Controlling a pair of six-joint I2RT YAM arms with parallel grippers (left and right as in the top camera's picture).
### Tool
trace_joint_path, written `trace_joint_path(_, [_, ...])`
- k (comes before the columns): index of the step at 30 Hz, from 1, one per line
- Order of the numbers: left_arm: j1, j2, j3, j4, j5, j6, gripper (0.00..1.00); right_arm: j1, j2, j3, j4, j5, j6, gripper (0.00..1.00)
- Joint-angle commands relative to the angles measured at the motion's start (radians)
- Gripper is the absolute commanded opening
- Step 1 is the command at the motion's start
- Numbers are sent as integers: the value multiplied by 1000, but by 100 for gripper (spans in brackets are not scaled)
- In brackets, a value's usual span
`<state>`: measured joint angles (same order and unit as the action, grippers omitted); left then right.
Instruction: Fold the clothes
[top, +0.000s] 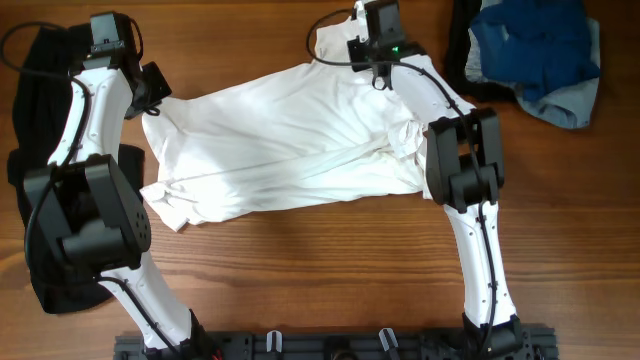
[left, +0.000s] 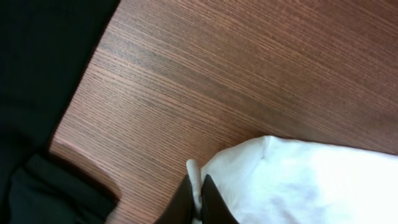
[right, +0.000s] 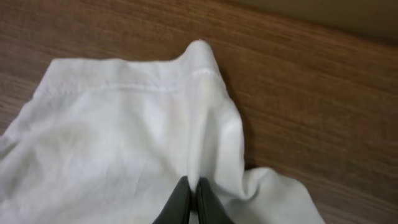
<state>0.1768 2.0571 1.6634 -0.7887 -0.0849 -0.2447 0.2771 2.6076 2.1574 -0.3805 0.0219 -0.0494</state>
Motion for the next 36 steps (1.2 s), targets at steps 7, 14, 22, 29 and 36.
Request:
trace_joint_path(7, [3,-47,-1,-19,-11,-5,4,-31,-225,141,-460,-199,8,4])
trace_joint_path(14, [10,-173,-1,-204,-10,5,4,-58,-384,141,-811,-241,52,4])
trace_joint_path(22, [47,-163,-4,-496,-106,6,4,-140,-389,127,-1147,-241,27,4])
trace_joint_path(29, [136,-163,-13,-592,-98,6,4,-139,-389,38,-1228,-256,-4,4])
trace_joint_path(36, [86,-163,-83,-577,-16,6,24,-140,-389,-187,-1092,-251,-5,4])
